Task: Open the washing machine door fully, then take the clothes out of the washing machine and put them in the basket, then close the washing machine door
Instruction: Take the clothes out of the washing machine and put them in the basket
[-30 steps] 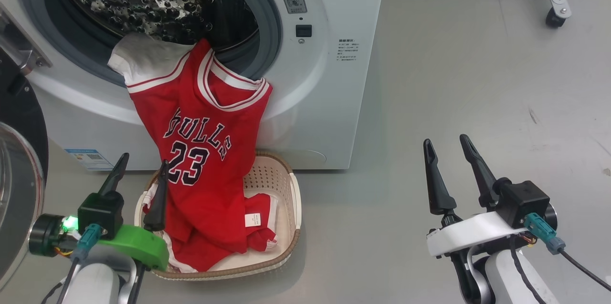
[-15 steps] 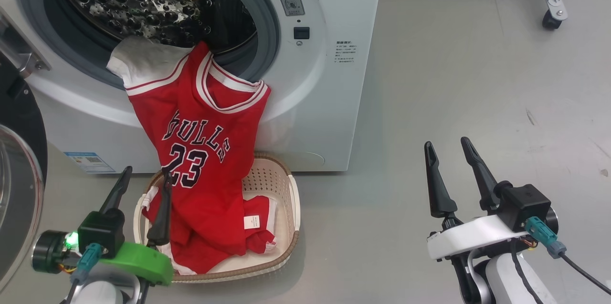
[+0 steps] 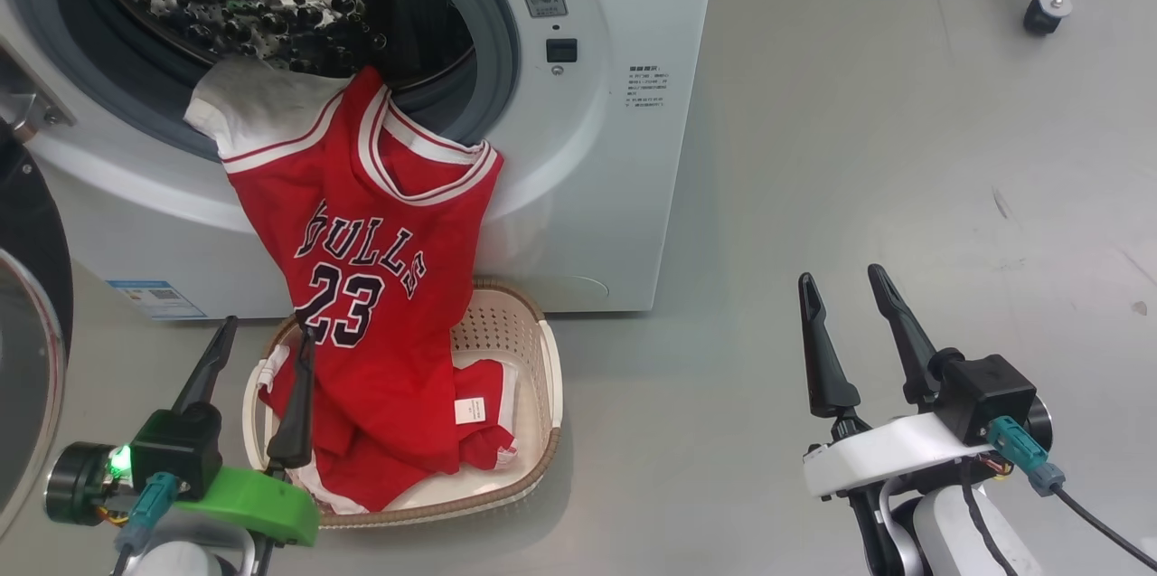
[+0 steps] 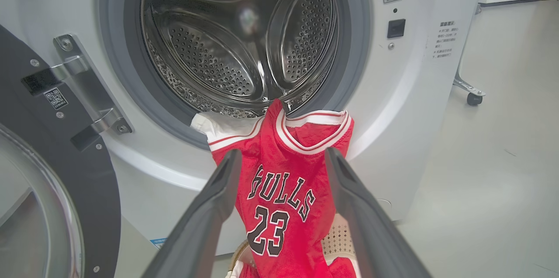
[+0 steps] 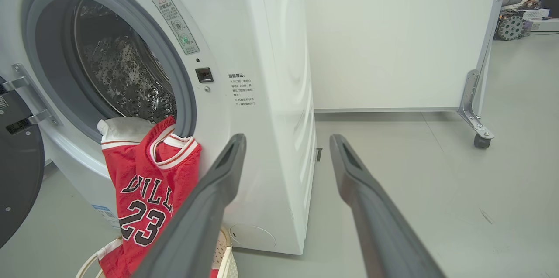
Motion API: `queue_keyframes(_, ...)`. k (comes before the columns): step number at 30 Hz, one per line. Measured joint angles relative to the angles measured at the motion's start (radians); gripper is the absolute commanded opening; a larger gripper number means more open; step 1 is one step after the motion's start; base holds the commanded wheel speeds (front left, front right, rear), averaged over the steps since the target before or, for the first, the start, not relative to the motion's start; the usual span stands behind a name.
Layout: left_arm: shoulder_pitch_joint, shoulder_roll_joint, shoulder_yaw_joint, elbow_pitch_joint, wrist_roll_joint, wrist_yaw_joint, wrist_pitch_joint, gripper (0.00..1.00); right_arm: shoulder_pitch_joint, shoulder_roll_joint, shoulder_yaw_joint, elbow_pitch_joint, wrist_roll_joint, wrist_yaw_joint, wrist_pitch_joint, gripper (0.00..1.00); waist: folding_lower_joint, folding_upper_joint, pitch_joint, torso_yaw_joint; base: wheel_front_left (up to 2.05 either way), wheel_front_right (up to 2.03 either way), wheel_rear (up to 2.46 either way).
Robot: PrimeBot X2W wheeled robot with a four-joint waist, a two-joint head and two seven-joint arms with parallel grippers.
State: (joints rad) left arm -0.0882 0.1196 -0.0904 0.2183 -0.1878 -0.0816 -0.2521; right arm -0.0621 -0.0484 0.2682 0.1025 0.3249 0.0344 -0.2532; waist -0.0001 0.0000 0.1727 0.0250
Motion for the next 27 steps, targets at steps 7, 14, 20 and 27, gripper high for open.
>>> queue_keyframes(7,0.0,0.002,0.011,-0.002,0.0,-0.006,0.0,1.0,-0.001,0.0,0.016,-0.01,0.0,0.0,0.0,1.0,0.0,0.0,0.032,-0.012,0.0,0.0,0.0)
queue_keyframes(14,-0.018,0.035,0.017,0.045,0.0,-0.013,0.001,1.0,-0.012,0.0,0.044,-0.021,0.0,-0.001,0.0,1.0,0.0,0.0,0.082,-0.034,0.0,0.0,0.0)
queue_keyframes(20,-0.111,0.069,0.046,0.081,-0.007,-0.014,0.058,1.0,-0.036,0.0,0.067,-0.034,0.01,-0.002,0.0,1.0,0.0,0.0,0.133,-0.066,0.0,0.0,0.0)
queue_keyframes(27,-0.246,0.108,0.083,0.13,-0.041,-0.02,0.154,1.0,-0.063,-0.001,0.095,-0.054,0.028,-0.012,0.0,1.0,0.0,0.0,0.195,-0.12,0.0,0.0,0.0)
